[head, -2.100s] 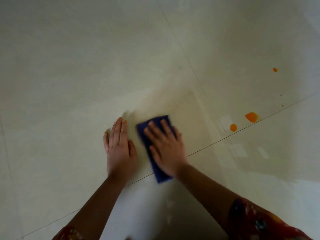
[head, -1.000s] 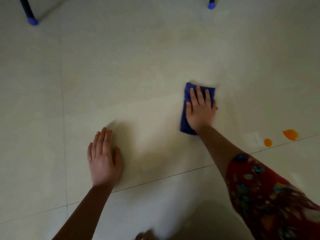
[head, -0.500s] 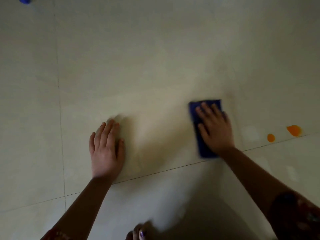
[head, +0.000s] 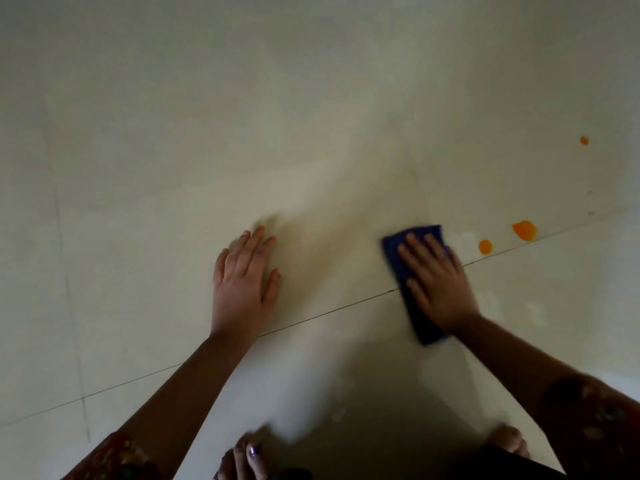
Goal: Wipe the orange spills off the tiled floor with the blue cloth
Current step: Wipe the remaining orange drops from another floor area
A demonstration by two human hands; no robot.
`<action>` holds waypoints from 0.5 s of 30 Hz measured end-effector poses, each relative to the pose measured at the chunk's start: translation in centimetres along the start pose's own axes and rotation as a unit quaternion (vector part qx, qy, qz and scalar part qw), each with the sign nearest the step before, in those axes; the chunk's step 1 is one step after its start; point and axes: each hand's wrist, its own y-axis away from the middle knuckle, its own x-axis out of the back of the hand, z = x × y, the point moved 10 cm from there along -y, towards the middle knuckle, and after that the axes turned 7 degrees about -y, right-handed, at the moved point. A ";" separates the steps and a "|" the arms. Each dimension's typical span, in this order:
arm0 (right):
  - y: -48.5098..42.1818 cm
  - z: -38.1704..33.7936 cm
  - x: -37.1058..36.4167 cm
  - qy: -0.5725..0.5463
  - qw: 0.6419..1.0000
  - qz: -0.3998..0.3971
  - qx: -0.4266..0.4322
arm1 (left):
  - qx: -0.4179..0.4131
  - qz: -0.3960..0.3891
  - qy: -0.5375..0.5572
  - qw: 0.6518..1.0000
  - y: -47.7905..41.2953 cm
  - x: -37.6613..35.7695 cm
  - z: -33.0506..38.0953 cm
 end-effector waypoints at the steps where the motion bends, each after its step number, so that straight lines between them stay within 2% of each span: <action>1: -1.0 2.3 0.8 -0.006 0.996 0.016 -0.082 | -0.008 -0.005 0.004 1.000 -0.2 -0.5 0.7; 3: -2.4 2.0 1.1 -0.022 0.982 0.045 -0.180 | -0.032 -0.008 0.018 0.999 -0.6 -1.2 2.5; 4: -2.8 -0.2 0.7 -0.027 0.980 0.055 -0.191 | -0.039 -0.007 0.030 0.999 -0.8 -1.5 3.2; 5: -2.3 -2.8 0.4 -0.030 0.982 0.059 -0.175 | -0.044 -0.005 0.046 0.998 -1.1 -1.8 4.3; 7: 0.2 -8.9 -1.4 -0.038 0.997 0.019 -0.071 | -0.048 -0.002 0.061 0.997 -1.4 -2.3 5.2; 9: 3.6 -10.9 -2.0 -0.047 0.998 -0.024 0.017 | -0.059 0.001 0.074 0.996 -2.1 -2.4 6.3; 10: 4.4 -10.1 -2.0 -0.045 0.998 -0.037 0.034 | -0.062 -0.001 0.081 0.995 -2.5 -2.4 6.7; 12: 4.2 -6.6 -1.5 -0.019 0.999 -0.049 -0.007 | -0.065 -0.011 0.086 0.994 -3.2 -2.6 7.0; 15: 1.5 -0.9 -0.7 -0.037 0.985 -0.069 -0.155 | -0.084 -0.026 0.089 0.992 -3.8 -3.2 7.6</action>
